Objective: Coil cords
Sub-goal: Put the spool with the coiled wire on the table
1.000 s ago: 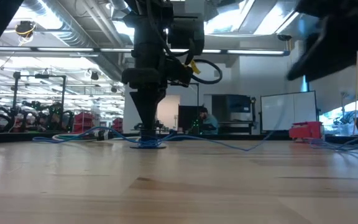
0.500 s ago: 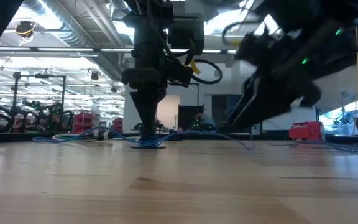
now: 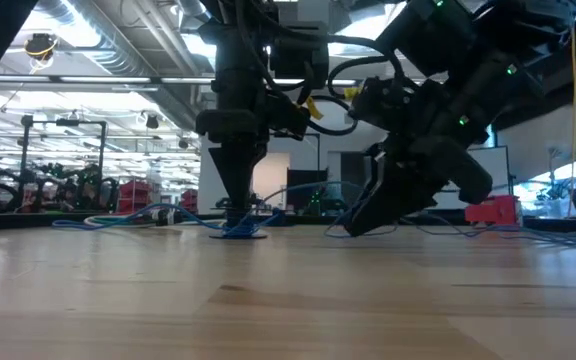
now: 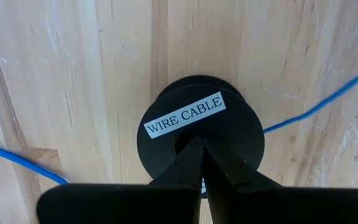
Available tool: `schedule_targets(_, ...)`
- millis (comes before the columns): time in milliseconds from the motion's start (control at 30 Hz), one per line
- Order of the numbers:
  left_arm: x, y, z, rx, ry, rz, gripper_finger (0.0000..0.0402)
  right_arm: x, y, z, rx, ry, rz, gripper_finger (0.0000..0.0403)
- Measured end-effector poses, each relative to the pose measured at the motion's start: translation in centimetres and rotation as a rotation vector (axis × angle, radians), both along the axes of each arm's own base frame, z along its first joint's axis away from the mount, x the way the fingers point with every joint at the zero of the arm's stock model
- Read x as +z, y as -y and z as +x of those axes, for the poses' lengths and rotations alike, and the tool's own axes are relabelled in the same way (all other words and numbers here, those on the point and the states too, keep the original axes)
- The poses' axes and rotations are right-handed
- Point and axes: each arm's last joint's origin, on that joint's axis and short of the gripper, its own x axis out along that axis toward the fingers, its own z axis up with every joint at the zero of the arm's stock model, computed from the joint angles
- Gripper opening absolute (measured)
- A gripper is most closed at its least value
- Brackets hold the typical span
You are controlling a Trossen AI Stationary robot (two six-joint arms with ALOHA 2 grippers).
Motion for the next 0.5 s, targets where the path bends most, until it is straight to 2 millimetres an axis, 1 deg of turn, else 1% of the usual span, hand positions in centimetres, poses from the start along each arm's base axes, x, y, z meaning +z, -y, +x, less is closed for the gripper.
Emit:
schedule_targets(67,0.0,0.0,0.0,0.000,0.001,0.000,0.0004,0.3,0.0,0.0,-0.001,-0.021,-0.006,0.0017)
schedule_targets(100,0.0,0.0,0.0,0.000,0.000,0.000,0.0004,0.4,0.0,-0.1,0.000,-0.036,-0.009,0.0009)
schedule_targets(200,0.0,0.0,0.0,0.000,-0.001,0.000,0.0004,0.6,0.0,-0.9,-0.029,-0.101,-0.001,0.0013)
schedule_targets(333,0.0,0.0,0.0,0.000,-0.002,0.000,0.0004,0.9,-0.8,-2.5,-0.058,-0.213,-0.013,0.0005)
schedule_targets(500,0.0,0.0,0.0,0.000,-0.003,0.000,0.0004,1.2,-2.1,-5.6,-0.117,-0.305,-0.022,0.0003)
